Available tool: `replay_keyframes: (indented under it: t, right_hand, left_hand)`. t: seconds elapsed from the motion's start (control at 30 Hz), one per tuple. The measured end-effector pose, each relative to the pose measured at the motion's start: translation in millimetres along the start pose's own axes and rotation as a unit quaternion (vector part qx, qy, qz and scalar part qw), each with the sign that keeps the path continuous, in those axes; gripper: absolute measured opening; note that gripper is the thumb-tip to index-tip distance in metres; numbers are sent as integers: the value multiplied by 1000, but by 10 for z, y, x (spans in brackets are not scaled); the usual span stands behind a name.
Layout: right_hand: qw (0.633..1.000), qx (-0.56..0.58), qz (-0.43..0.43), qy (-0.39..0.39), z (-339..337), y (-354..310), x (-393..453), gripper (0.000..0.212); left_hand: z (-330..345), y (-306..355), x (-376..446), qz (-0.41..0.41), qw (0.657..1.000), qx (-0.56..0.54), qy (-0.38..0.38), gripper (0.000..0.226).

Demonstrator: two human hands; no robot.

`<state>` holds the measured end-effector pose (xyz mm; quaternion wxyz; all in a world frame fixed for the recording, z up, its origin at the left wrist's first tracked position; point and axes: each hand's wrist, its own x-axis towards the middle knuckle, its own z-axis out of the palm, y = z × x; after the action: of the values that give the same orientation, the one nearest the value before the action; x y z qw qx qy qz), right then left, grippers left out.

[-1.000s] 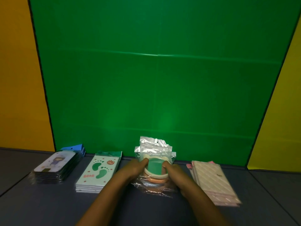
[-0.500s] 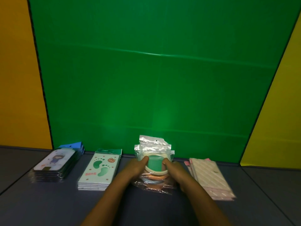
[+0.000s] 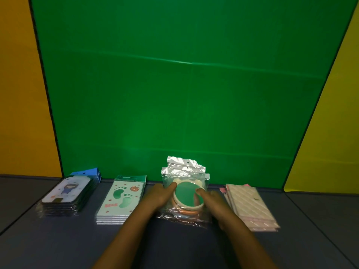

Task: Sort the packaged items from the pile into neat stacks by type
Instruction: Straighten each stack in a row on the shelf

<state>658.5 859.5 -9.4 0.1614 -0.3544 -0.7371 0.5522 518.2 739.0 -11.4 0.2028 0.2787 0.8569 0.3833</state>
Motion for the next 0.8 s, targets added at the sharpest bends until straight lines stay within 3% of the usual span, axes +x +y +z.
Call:
replay_keyframes:
  t: [0.27, 0.4, 0.5, 0.67, 0.8]
  right_hand:
    - [1000, 16, -5, 8, -13, 57, 5, 36]
    - [1000, 17, 7, 4, -33, 99, 16, 49]
    - [1000, 27, -13, -2, -58, 62, -91, 50]
    - [990, 21, -111, -81, -149, 49, -420, 59]
    - [980, -27, -181, -82, -118, 127, -451, 79]
  left_hand:
    - [-32, -126, 44, 10, 1000, 5, -7, 67]
    - [-69, -140, 33, 19, 1000, -5, -13, 72]
    - [-84, -113, -78, 41, 999, -17, -19, 65]
    - [-126, -111, -522, 191, 972, -99, -89, 48]
    - [-14, -225, -537, 286, 947, -122, -85, 86]
